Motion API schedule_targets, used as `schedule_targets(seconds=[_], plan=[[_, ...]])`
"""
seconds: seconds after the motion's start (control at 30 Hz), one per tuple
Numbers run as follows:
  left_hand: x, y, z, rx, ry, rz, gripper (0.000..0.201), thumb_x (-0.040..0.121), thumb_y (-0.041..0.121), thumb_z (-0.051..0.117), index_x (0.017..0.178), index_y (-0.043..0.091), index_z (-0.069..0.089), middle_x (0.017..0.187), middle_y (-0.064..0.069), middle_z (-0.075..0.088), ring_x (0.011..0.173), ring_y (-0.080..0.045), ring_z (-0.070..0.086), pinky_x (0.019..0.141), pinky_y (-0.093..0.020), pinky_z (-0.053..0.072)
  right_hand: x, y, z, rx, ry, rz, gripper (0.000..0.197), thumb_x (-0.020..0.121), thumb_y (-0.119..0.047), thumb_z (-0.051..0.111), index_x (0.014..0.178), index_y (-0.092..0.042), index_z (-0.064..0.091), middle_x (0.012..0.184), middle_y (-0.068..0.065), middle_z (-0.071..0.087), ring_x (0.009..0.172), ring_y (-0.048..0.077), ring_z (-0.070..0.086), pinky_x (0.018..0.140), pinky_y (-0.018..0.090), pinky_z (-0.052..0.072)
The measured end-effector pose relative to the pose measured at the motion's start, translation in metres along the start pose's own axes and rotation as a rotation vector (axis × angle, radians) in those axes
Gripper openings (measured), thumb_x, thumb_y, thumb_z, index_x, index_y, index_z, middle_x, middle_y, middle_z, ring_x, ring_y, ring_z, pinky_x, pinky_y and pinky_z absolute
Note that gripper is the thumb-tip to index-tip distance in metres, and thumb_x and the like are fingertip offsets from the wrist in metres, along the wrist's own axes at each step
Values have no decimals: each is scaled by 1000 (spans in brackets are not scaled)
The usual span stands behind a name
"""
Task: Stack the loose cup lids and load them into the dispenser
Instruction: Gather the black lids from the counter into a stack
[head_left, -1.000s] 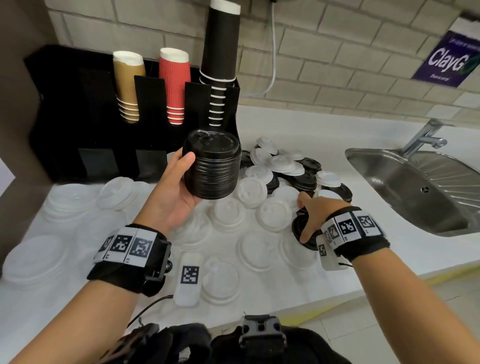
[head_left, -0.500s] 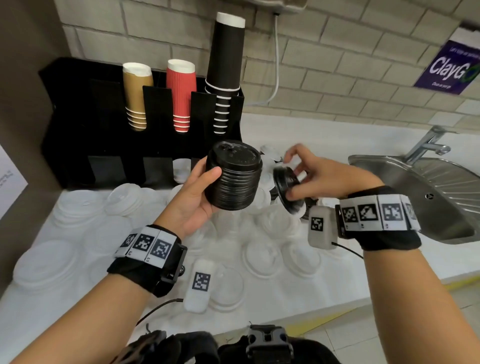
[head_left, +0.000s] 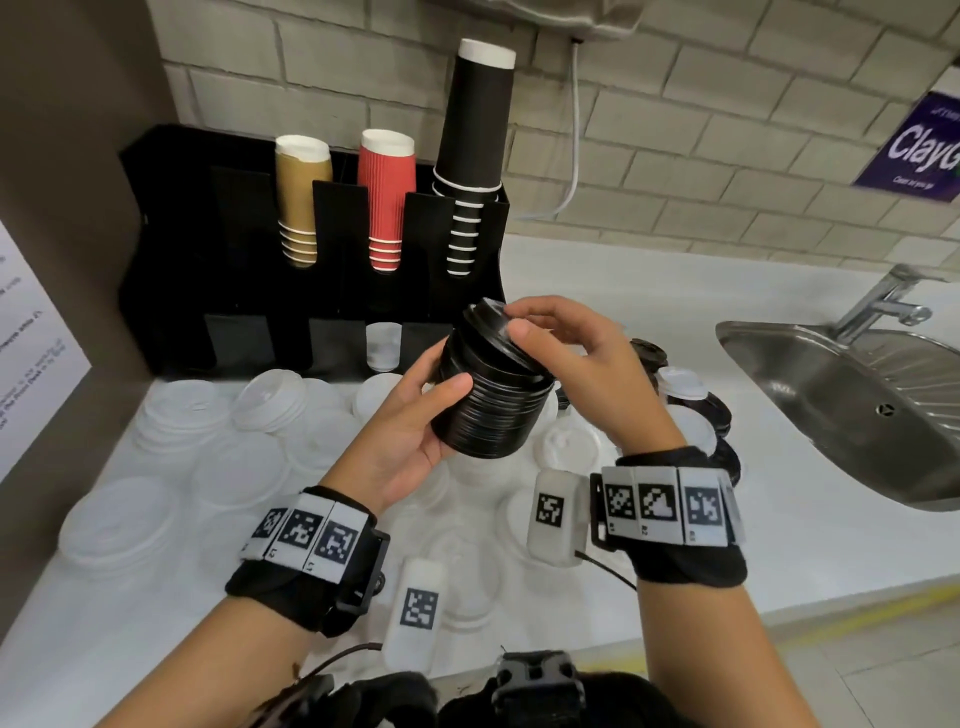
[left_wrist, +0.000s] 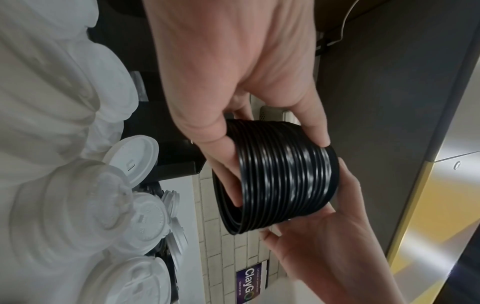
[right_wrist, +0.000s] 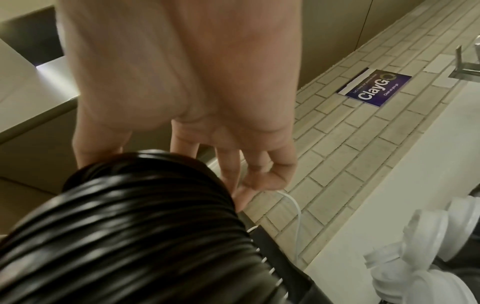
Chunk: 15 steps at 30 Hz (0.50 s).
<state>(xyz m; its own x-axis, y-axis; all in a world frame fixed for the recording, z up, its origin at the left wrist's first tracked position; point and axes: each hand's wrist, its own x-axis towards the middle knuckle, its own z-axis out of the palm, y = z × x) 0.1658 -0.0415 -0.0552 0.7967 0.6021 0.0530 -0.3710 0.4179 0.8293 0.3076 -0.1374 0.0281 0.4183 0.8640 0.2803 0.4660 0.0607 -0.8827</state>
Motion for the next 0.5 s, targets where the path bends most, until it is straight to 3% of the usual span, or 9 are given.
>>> schedule_targets(seconds=[0.1, 0.2, 0.3, 0.5], plan=[[-2, 0, 0, 14, -18, -1, 65, 77, 30, 69, 139, 25, 49, 126, -3, 67, 118, -20, 63, 86, -31, 56, -4, 2, 6, -52, 26, -31, 20, 84, -30, 72, 103, -23, 72, 102, -10, 70, 97, 1, 62, 84, 8, 43], [-2, 0, 1, 2, -21, -8, 69, 72, 33, 72, 137, 26, 50, 125, -3, 68, 117, -19, 63, 88, -29, 56, -6, 3, 9, -87, 43, -26, 23, 79, -37, 75, 101, -32, 72, 104, -7, 67, 101, 6, 62, 89, 19, 47], [-3, -1, -1, -13, -14, -10, 58, 82, 27, 66, 138, 25, 50, 125, -3, 68, 117, -19, 63, 88, -28, 56, -7, 5, 11, -102, 55, -35, 26, 77, -40, 76, 102, -33, 72, 106, -1, 64, 104, 10, 61, 92, 24, 48], [-4, -3, -3, -13, -32, -31, 49, 86, 24, 59, 135, 26, 51, 122, -2, 69, 115, -18, 64, 84, -27, 56, -9, 4, 12, -127, 66, -63, 29, 75, -37, 78, 103, -33, 72, 112, -3, 61, 104, 0, 57, 89, 9, 42]])
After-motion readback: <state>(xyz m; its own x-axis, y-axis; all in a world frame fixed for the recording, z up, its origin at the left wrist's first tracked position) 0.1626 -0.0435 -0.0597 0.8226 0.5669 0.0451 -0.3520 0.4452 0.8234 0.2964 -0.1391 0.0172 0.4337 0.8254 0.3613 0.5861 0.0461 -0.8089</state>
